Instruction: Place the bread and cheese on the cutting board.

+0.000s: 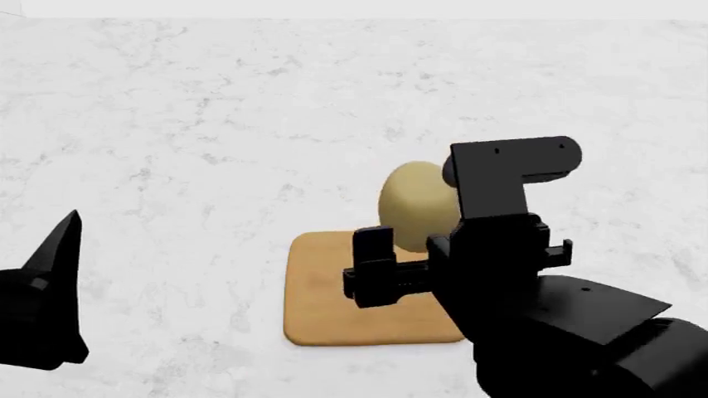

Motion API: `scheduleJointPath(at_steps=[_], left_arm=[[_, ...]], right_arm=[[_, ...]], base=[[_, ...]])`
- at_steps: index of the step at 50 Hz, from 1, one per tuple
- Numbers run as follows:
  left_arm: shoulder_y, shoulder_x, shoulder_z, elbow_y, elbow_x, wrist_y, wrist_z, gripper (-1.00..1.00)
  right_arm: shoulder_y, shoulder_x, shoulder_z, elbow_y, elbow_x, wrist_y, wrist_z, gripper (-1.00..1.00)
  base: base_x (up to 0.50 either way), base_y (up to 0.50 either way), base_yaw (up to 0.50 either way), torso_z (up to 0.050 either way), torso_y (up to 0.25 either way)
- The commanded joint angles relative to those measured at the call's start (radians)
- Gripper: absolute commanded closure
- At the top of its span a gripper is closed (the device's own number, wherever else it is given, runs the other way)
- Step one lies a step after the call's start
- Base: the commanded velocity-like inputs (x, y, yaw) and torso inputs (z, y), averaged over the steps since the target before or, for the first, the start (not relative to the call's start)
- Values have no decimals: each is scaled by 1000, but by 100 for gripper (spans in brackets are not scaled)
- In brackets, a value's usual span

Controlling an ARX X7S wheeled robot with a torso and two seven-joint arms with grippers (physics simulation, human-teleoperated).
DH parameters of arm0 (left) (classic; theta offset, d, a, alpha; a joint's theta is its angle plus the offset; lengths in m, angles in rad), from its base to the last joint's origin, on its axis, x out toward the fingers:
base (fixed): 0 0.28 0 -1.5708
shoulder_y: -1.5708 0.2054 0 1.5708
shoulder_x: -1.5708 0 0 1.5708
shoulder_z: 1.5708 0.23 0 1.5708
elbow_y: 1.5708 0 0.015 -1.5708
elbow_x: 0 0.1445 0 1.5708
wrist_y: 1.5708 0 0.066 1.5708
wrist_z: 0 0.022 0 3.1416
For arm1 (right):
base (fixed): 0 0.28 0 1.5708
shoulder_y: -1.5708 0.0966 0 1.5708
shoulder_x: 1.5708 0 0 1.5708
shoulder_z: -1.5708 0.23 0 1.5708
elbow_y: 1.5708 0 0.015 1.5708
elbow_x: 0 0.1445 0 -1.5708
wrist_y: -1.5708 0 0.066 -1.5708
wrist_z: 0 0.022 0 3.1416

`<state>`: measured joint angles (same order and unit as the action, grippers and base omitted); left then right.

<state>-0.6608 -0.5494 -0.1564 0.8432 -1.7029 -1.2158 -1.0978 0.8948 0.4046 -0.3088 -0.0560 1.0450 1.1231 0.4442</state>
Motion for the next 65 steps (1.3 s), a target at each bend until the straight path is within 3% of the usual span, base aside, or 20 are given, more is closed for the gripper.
scheduleJointPath(at_steps=[1, 12, 38, 39, 55, 65], left_arm=[[9, 5, -49, 13, 4, 20, 36, -100], [8, -8, -53, 12, -4, 32, 33, -100], [5, -12, -29, 9, 15, 39, 36, -100], [4, -11, -26, 8, 16, 38, 37, -100], [-1, -18, -16, 8, 13, 48, 32, -100], [0, -18, -6, 11, 13, 52, 33, -100]], right_arm=[[37, -66, -84, 243, -177, -124, -161, 100], [29, -87, -161, 385, -265, -200, -216, 100], [-18, -71, -149, 318, -222, -162, -186, 100], [-19, -67, -145, 301, -215, -151, -175, -100], [-31, -13, -92, 72, -143, -79, -86, -100], [-51, 62, 109, -301, 123, 126, 172, -100]], base=[[0, 0, 0, 0, 0], [0, 0, 0, 0, 0], [1, 0, 0, 0, 0], [0, 0, 0, 0, 0], [0, 0, 0, 0, 0], [0, 0, 0, 0, 0]])
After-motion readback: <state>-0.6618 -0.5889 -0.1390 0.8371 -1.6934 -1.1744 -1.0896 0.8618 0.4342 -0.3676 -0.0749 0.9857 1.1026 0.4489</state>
